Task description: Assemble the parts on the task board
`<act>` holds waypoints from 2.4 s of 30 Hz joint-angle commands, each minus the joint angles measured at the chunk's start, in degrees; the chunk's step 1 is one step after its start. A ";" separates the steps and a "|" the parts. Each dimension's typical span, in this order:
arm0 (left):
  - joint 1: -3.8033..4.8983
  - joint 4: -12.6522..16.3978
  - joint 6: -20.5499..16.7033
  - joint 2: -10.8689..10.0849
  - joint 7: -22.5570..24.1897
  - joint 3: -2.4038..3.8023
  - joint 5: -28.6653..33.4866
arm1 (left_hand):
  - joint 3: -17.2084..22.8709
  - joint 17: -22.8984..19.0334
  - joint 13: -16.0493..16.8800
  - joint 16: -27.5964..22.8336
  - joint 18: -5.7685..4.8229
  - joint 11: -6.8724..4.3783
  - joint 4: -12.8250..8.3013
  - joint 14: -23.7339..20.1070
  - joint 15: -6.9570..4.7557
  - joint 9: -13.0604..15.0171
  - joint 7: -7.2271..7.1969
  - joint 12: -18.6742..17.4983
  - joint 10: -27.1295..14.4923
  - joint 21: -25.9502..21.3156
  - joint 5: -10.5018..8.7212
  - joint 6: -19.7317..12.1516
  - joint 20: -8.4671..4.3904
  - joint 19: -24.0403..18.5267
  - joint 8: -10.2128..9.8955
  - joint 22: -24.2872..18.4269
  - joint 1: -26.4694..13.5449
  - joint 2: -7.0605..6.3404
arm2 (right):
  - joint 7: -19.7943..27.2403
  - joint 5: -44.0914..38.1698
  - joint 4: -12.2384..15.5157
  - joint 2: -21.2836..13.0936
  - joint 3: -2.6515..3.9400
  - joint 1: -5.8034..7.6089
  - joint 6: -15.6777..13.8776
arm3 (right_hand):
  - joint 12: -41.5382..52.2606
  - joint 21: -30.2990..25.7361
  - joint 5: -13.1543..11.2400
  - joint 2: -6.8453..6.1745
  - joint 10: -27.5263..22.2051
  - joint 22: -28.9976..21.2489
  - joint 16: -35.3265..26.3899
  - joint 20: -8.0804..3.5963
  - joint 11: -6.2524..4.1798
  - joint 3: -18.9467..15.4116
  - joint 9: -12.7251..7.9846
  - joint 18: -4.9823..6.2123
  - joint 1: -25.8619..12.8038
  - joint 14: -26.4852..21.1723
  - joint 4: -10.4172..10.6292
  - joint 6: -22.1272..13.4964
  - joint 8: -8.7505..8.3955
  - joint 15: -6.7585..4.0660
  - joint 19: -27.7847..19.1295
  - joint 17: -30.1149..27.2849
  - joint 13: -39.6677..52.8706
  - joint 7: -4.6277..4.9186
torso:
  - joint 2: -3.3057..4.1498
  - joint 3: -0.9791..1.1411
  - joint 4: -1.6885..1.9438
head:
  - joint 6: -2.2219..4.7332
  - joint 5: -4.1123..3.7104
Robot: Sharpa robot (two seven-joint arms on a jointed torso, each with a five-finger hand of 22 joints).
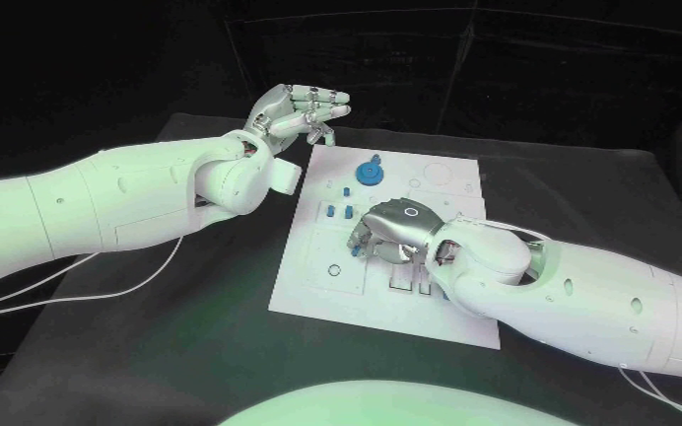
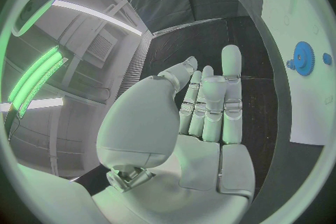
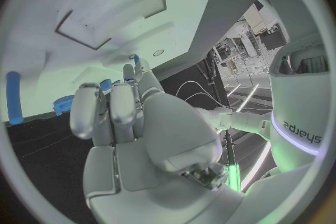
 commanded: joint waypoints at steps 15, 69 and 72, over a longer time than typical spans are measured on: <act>0.08 -0.11 0.94 0.13 -0.09 0.04 0.16 | -0.08 -0.05 -0.03 -0.05 0.31 -0.01 -0.24 -0.39 0.05 -0.07 -0.02 0.50 -0.60 -0.40 -0.09 -0.36 0.18 -0.15 0.24 -0.09 0.36 -0.04 | -0.68 -1.83 -0.11 0.18 0.01 0.03 -0.12 | -0.18 0.32 0.31 0.00 0.16 0.07 0.31 -0.04 0.23 -0.07 0.08 -0.39 -0.35 2.39 -0.36 0.24 0.35 -0.36 0.31 -0.07 -0.06 0.25 | 0.02 0.01 0.01 | -0.23 0.16; 0.08 -0.12 2.56 0.30 -1.57 0.02 0.16 | -0.22 -0.33 -0.06 -0.14 0.30 0.06 -0.30 -0.54 0.11 -0.08 0.03 0.65 -0.95 -0.45 -0.10 -0.57 0.22 -0.17 0.25 -0.12 0.33 -0.10 | -3.10 -3.49 0.79 -0.16 0.01 0.03 -1.30 | -2.34 -3.81 0.32 -3.02 -8.80 -4.88 -2.04 2.36 3.46 -0.89 -0.13 0.87 -5.87 0.76 -1.86 -9.38 0.10 2.27 -3.89 -5.28 -0.06 3.46 | -0.04 0.06 0.00 | -0.28 0.22; 0.08 -0.19 2.66 0.23 -1.67 0.01 0.16 | -0.23 -0.34 -0.06 -0.15 0.30 0.06 -0.30 -0.54 0.11 -0.08 0.03 0.65 -0.96 -0.46 -0.10 -0.58 0.23 -0.17 0.25 -0.12 0.33 -0.11 | -2.36 -3.08 2.61 -1.93 0.02 0.03 -3.66 | -1.86 -3.99 0.52 -3.27 -8.71 -5.09 -2.15 2.41 3.42 -0.84 -0.03 0.94 -6.23 0.68 -1.89 -9.06 0.29 2.27 -4.03 -5.64 0.02 3.43 | -0.08 0.08 -0.07 | -0.23 0.31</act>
